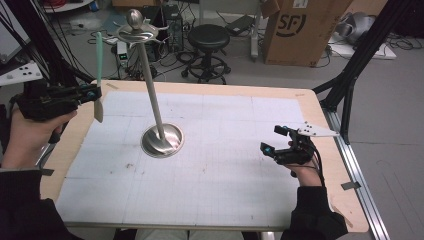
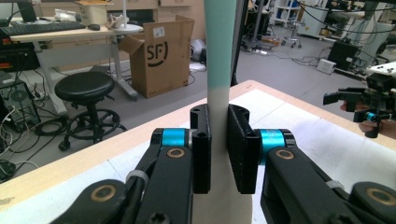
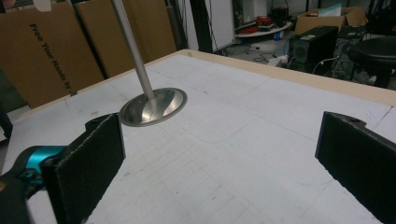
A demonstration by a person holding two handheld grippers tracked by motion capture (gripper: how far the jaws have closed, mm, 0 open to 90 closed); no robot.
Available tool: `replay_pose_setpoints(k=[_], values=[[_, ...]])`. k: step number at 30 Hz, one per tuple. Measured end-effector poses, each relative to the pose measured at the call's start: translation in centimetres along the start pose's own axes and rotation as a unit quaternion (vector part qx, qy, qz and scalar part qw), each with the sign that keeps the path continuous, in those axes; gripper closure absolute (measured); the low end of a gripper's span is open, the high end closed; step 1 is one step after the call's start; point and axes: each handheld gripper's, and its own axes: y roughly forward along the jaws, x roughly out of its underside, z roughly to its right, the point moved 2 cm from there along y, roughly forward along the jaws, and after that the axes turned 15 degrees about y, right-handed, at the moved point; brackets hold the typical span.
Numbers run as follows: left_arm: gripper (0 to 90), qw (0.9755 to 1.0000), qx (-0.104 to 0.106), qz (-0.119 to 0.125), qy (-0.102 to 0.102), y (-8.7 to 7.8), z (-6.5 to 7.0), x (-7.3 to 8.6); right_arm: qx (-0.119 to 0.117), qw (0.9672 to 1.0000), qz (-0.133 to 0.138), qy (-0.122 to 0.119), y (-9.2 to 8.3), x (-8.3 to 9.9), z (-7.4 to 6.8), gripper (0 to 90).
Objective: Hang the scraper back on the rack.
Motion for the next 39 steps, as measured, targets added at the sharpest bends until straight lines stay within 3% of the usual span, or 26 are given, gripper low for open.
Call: replay_pose_setpoints(k=[18, 24, 30, 34, 39], values=[[80.3, 0.9999, 0.016, 0.001, -0.004, 1.3, 0.4, 0.3, 0.000, 1.0000, 0.002, 0.001, -0.1, 0.0, 0.0, 0.4], [80.2, 0.9996, 0.024, 0.006, -0.016, 1.8, 0.7, 0.5, 0.001, 1.0000, 0.002, 0.002, -0.1, 0.0, 0.0, 0.4], [79.6, 0.9998, 0.011, 0.008, -0.012, 2.5, 1.0, 0.7, -0.001, 1.0000, 0.000, 0.000, 0.0, 0.0, -0.1, 0.4], [76.7, 0.9995, 0.021, 0.019, -0.013, 2.9, 1.2, 0.9, 0.000, 1.0000, 0.000, 0.000, 0.0, 0.0, -0.1, 0.4], [71.8, 0.9996, 0.014, 0.019, -0.013, 3.1, 1.3, 1.5, 0.000, 1.0000, 0.000, 0.003, 0.0, 0.0, 0.0, 0.4]])
